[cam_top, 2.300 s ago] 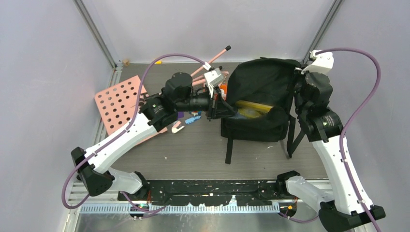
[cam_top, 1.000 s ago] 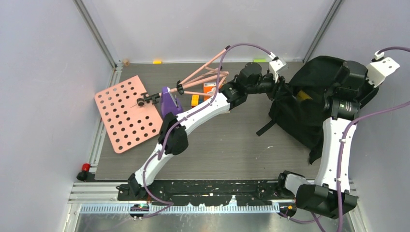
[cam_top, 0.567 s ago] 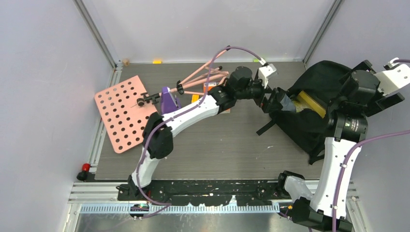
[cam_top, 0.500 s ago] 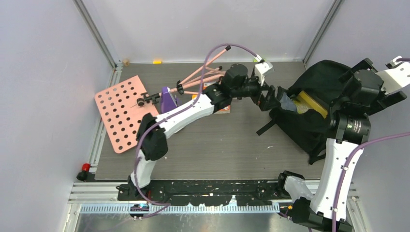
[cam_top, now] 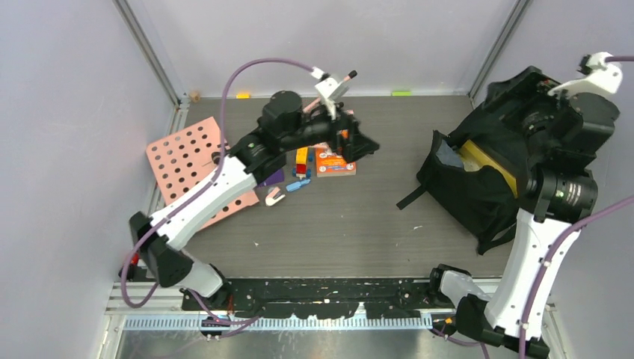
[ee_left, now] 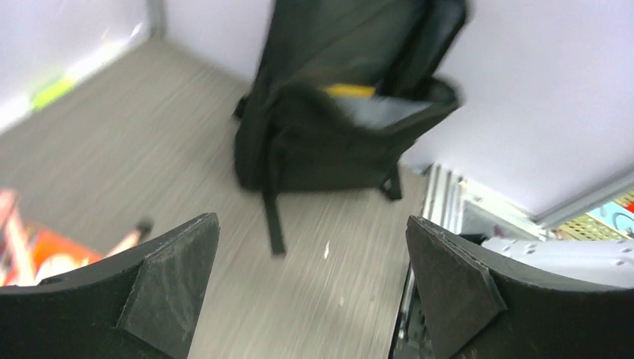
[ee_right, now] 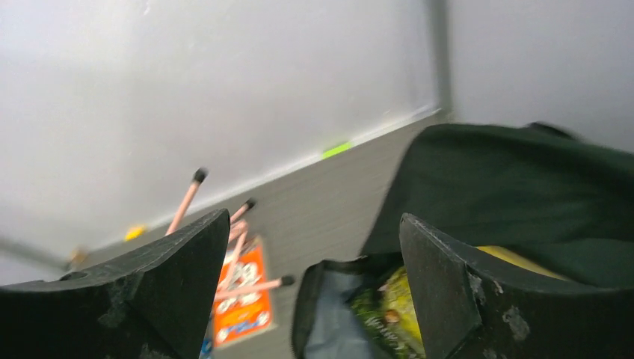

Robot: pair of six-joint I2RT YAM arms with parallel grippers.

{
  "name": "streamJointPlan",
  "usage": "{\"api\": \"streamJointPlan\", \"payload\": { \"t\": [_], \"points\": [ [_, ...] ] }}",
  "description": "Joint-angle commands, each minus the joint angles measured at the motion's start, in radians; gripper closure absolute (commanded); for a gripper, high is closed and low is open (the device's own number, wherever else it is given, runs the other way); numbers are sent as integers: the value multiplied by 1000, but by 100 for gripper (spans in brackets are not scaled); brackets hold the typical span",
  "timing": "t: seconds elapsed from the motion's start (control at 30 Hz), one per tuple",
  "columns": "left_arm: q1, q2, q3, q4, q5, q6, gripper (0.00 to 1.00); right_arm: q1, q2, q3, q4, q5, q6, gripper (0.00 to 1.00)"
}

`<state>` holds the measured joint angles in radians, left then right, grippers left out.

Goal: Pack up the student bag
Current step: Adjust the student bag at the center of the board, then move the book to the center of the board.

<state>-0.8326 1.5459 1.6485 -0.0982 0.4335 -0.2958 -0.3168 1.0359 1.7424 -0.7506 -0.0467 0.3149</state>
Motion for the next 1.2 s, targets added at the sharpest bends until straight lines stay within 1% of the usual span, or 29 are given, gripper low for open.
{"api": "streamJointPlan", "payload": {
  "t": [0.0,0.03,0.07,0.1,0.13,0.2,0.23,0.27,0.3,0.33,0.4,0.47,0.57,0.67,0.7,0.73,0.8,0.9,0.97,1.07,1.17],
  "points": [
    [144,-161,-187,-181,-68,-42,0,122,78,-7,-26,-246,64,11],
    [180,-193,-217,-232,-77,-31,0,172,94,-12,-33,-212,56,11],
    [215,-222,-238,-287,-81,-18,0,301,104,-13,-39,-121,36,11],
    [252,-245,-254,-340,-82,11,0,363,133,-14,-51,-75,27,11],
    [286,-268,-265,-398,-80,35,0,478,150,-25,-52,-1,21,11],
    [348,-304,-282,-493,-86,85,0,593,189,-81,-17,95,56,13],
    [376,-322,-290,-531,-101,106,0,622,205,-112,33,118,93,14],
    [407,-342,-305,-556,-113,119,0,667,211,-182,60,162,116,15],
    [438,-363,-326,-565,-122,129,0,686,218,-217,130,180,160,15],
    [467,-390,-377,-549,-144,133,0,719,224,-284,167,200,179,15],
    [482,-447,-470,-487,-224,133,0,764,250,-358,255,234,228,15],
    [498,-490,-542,-423,-251,135,0,806,318,-399,310,274,247,15],
    [517,-512,-620,-354,-304,143,0,835,405,-428,365,301,270,17],
    [559,-480,-610,-380,-293,144,0,841,506,-463,420,312,298,19],
    [562,-472,-601,-391,-300,156,0,840,521,-475,440,311,313,22],
    [563,-469,-599,-397,-317,159,0,839,550,-497,478,306,319,30],
    [562,-471,-600,-409,-321,169,0,829,598,-512,517,270,340,35],
    [563,-486,-613,-415,-332,181,0,792,682,-497,528,215,364,36],
    [563,-490,-617,-425,-348,185,0,773,715,-496,541,201,359,36],
    [563,-491,-618,-433,-354,190,0,731,759,-500,588,123,357,35],
    [563,-493,-620,-435,-355,191,0,708,797,-517,631,80,358,34]
  ]
}}
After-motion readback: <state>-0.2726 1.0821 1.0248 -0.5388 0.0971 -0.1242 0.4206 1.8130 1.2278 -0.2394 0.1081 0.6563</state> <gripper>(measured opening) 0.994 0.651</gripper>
